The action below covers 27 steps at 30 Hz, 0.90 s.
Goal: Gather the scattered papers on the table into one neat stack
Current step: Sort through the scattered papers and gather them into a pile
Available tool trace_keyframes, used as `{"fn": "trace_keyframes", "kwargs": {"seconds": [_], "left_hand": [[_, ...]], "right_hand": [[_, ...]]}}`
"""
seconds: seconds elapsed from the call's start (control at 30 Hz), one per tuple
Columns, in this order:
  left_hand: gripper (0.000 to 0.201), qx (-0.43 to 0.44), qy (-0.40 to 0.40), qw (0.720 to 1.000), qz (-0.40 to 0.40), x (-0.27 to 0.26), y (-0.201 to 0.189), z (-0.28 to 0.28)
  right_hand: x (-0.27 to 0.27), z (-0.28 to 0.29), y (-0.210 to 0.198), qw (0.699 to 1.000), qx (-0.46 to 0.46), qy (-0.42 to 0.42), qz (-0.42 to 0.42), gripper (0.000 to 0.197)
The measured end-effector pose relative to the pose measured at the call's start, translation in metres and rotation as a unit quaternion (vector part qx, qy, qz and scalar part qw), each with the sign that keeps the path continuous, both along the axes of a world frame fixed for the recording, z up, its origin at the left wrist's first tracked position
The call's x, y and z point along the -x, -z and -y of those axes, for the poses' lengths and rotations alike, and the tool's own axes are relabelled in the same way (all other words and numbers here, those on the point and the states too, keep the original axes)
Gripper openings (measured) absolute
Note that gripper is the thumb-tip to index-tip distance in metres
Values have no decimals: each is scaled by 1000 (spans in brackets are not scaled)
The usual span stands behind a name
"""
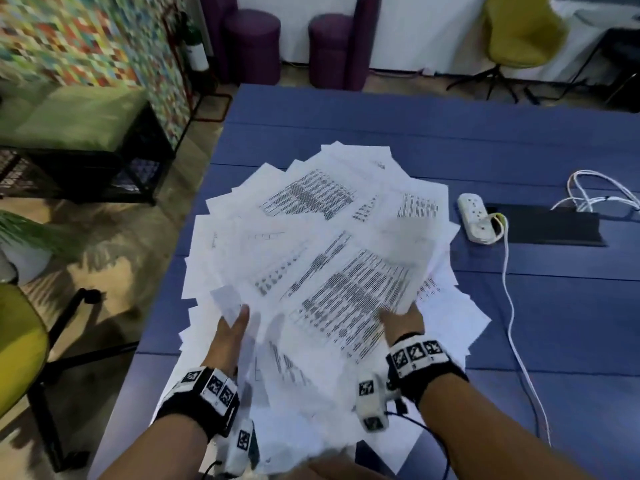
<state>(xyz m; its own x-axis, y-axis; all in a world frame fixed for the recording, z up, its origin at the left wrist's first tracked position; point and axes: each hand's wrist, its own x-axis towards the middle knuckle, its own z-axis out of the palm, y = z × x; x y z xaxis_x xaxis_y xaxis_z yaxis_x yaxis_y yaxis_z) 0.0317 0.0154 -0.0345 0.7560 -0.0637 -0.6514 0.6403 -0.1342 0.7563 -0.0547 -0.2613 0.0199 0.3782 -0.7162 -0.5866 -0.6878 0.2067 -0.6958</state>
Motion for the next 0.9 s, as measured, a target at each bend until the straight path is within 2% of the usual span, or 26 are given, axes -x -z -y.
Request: {"fn": "trace_keyframes", "kwargs": {"seconds": [0.07,0.17,0.37,0.5,0.53,0.6,0.67,0.8,0.9], "left_hand": [[67,-73,28,994,75,-2,-3,3],[41,-111,25,990,80,-1,-3,4],[42,-133,-3,988,82,2,-7,10],[41,-111,-20,992,59,3,-11,11],[42,-113,-15,992,55,2,-10,9],[43,-118,-1,992,48,0,-7,6],[45,-127,7,991,48,0,-6,5],[44,-124,10,991,52,1,-3,4],[45,-127,16,990,59,1,1,2]], "right_hand": [[6,-6,20,999,-34,-31,-20,71],[11,0,31,996,-32,-71,-37,62],[14,25,17,997,-3,-78,2,21],[14,24,14,999,2,-50,20,15],[13,23,13,998,-2,-37,43,23],[9,22,9,994,-10,-12,104,53],[3,23,6,986,-5,-5,166,70],[-14,26,10,982,66,-92,150,68],[-23,28,17,989,21,-67,128,83]]}}
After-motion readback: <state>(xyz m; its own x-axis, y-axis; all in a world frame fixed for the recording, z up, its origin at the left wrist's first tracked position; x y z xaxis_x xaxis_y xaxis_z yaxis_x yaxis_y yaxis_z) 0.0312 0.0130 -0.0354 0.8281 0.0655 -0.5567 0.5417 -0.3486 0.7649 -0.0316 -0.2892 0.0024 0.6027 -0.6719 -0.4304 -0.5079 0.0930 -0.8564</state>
